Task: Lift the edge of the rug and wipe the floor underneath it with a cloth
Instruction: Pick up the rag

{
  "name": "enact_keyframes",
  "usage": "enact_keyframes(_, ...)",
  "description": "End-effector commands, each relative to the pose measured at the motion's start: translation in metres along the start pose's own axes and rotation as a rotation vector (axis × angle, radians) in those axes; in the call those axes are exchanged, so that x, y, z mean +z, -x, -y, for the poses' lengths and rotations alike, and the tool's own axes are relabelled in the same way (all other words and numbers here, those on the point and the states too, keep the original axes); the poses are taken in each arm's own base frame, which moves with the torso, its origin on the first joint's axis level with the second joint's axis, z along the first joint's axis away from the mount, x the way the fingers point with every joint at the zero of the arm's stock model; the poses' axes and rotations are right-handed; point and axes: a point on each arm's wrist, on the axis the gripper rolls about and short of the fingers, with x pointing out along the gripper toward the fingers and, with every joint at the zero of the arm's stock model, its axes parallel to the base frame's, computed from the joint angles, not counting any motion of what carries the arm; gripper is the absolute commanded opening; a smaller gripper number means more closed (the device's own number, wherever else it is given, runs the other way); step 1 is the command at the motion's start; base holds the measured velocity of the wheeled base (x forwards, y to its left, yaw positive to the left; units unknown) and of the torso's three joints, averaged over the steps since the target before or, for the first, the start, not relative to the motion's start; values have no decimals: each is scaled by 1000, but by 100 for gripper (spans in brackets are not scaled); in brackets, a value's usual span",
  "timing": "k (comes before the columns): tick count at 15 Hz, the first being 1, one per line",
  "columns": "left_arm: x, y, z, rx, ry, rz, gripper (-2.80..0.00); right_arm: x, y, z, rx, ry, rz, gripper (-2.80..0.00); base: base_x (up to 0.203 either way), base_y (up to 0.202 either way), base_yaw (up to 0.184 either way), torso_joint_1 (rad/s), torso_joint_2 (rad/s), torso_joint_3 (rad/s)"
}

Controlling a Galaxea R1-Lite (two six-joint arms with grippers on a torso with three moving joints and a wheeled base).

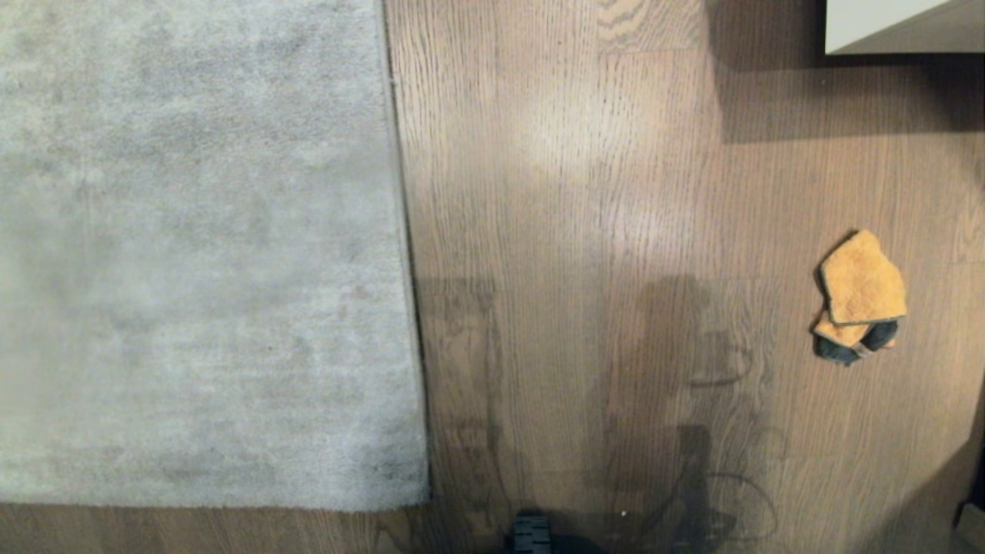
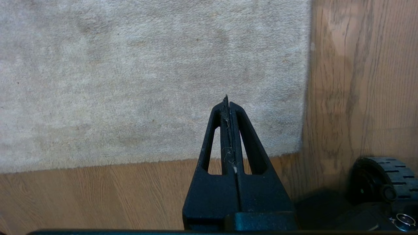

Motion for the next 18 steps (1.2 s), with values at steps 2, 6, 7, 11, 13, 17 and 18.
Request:
enact_keyframes(2, 0, 0, 0, 0, 0, 0, -280, 14, -18, 3, 2, -3, -80, -280, 0, 0, 0, 0, 0, 0)
enact_keyframes(6, 0, 0, 0, 0, 0, 0, -280, 20, -35, 5, -12, -25, -169, -280, 0, 0, 0, 0, 0, 0)
enact_keyframes(7, 0, 0, 0, 0, 0, 0, -280, 20, -42, 6, -14, -36, -206, -280, 0, 0, 0, 0, 0, 0)
enact_keyframes(11, 0, 0, 0, 0, 0, 0, -280, 23, -79, 17, -86, -97, -306, -280, 0, 0, 0, 0, 0, 0)
enact_keyframes(13, 0, 0, 0, 0, 0, 1, -280, 26, -104, 31, -162, -124, -309, -280, 0, 0, 0, 0, 0, 0)
enact_keyframes(17, 0, 0, 0, 0, 0, 0, -280, 38, -159, 59, -235, -130, -250, -280, 0, 0, 0, 0, 0, 0)
enact_keyframes(18, 0, 0, 0, 0, 0, 0, -280, 42, -170, 65, -244, -125, -223, -280, 0, 0, 0, 0, 0, 0)
